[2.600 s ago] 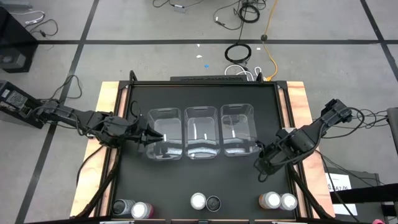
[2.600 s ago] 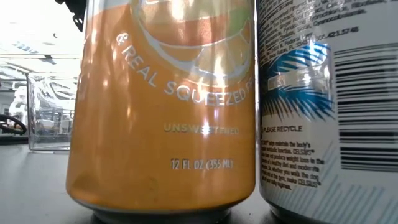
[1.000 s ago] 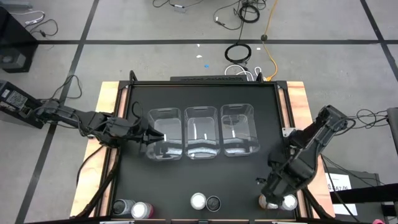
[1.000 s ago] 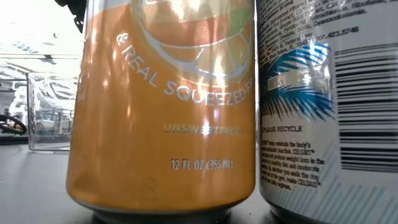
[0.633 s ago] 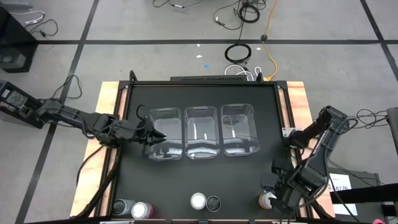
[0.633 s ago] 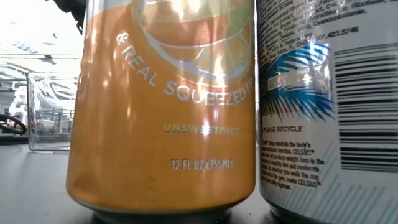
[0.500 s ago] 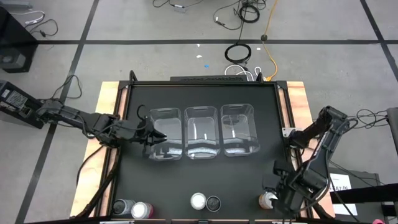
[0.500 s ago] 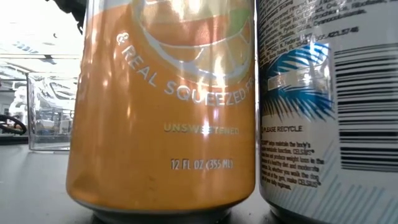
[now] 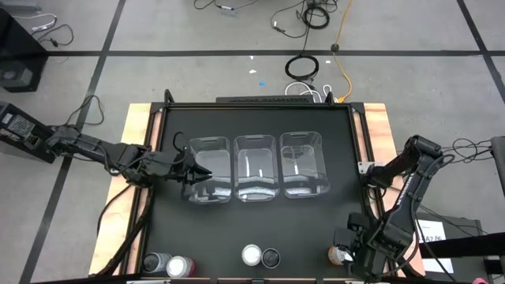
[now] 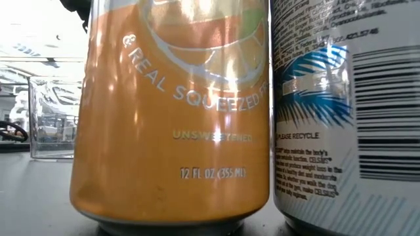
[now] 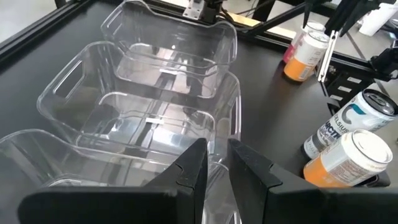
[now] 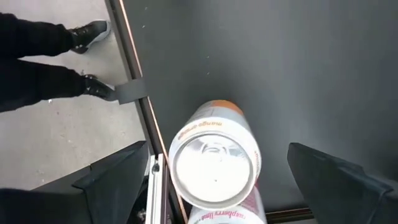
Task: Sort soda cans
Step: Put the right orange soda can into the right transparent bin
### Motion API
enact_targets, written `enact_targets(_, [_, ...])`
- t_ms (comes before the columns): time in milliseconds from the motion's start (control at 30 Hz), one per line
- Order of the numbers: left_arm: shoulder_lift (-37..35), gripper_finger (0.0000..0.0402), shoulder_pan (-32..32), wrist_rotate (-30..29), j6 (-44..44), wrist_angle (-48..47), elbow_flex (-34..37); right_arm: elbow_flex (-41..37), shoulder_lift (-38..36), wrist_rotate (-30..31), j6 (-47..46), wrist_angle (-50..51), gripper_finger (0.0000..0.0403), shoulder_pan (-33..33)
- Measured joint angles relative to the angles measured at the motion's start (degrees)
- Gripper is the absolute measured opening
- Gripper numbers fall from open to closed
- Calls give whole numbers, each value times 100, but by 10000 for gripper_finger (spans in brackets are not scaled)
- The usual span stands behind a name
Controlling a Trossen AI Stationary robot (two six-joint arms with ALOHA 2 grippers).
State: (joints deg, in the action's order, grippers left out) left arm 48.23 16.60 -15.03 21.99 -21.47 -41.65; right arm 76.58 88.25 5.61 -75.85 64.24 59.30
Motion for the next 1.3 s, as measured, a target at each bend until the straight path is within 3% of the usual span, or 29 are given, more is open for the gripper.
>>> enact_targets(400, [0,73,-2,-2,-464,-5,0,1,24,-142,-2,-23,378,49])
enact_targets(1167, [0,73,0,-22,-449,-5,0,1,1008,-443,152,-36,377,82])
enact_targets(1300, [0,73,-1,-22,-447,-5,0,1,1069,-442,106,-107,356,82])
